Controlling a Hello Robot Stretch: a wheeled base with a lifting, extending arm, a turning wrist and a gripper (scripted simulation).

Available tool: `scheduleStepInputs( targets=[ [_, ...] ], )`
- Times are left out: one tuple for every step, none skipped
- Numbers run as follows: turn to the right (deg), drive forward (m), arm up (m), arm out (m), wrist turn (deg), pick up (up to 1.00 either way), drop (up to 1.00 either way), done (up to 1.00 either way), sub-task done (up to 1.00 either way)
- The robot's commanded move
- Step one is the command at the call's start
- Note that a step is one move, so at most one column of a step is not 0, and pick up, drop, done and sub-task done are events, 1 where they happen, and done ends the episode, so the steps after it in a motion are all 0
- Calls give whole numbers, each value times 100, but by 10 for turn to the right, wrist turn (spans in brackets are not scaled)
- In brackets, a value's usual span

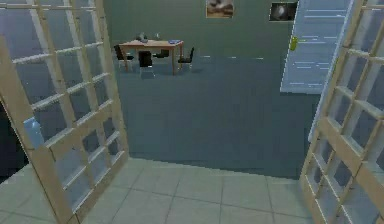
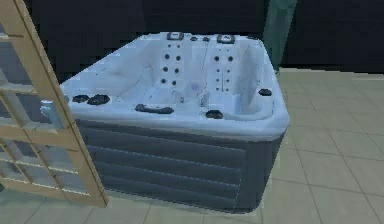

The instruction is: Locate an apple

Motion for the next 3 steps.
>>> scheduleStepInputs(
  targets=[
    [0,50,0,0,0,0,0,0,0],
    [90,0,0,0,0,0,0,0,0],
    [0,100,0,0,0,0,0,0,0]
  ],
)
